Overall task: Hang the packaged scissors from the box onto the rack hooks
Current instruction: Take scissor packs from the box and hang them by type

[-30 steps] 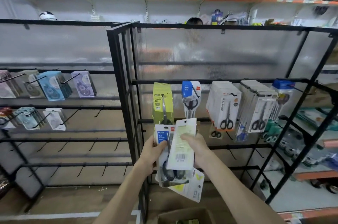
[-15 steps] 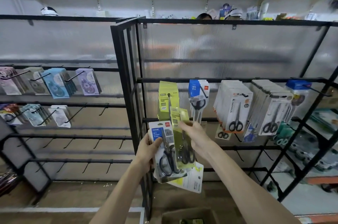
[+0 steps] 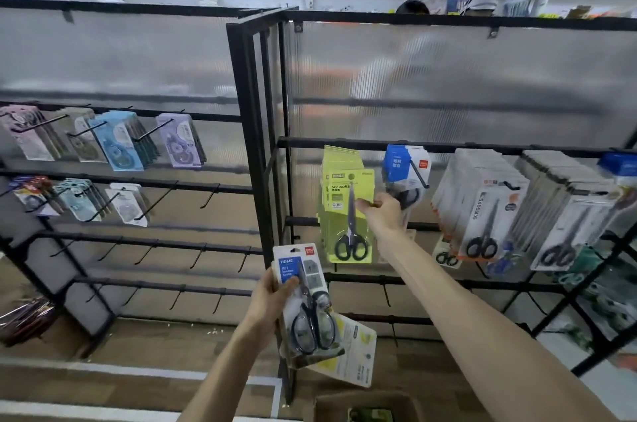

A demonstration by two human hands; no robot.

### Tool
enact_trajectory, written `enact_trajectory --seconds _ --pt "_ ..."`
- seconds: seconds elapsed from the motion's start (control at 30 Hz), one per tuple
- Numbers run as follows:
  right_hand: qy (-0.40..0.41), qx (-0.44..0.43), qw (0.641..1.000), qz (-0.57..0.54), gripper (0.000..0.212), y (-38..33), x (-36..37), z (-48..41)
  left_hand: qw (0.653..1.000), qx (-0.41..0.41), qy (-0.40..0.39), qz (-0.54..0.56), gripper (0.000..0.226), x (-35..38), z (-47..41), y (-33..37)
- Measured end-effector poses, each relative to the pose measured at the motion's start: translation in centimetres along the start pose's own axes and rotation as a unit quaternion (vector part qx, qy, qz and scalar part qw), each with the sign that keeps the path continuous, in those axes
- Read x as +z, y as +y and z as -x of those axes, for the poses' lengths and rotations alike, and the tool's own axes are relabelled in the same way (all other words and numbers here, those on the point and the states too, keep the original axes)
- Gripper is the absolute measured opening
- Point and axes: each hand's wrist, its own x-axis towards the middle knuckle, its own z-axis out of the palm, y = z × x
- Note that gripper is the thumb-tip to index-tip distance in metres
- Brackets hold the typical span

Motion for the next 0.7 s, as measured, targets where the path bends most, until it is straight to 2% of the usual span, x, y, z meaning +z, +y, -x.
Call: enact_trajectory --seconds 0.17,0.4,0.47,0.57,0.63,0.7 --pt "-0.010 -0.022 0.999 0.030 0.014 1.3 0.6 0.0 1.000 0.005 -0.015 0.004 0.027 0.3 -0.1 -0.3" --pt "0.022 0.000 0.999 0.044 0.019 0.7 1.0 -0.7 1.000 0.006 -0.022 0.008 0.034 0.8 0.3 0.8" --pt "0.022 -0.001 0.996 0.082 0.015 0.4 1.0 -1.0 1.000 0.013 -0.020 0.012 0.034 1.1 0.6 1.3" --pt "0.029 -0.020 0.979 0.201 0.016 0.0 1.0 -0.5 0.999 0.016 -0.022 0.018 0.034 1.4 1.1 1.8" --pt "0.017 -0.025 0.970 0.243 0.019 0.4 0.8 1.1 0.999 0.018 -0.027 0.023 0.036 1.6 1.2 1.9" --pt "-0.045 -0.027 0.977 0.205 0.023 1.5 0.4 3.2 0.999 0.021 -0.025 0.033 0.034 2.1 1.3 2.1"
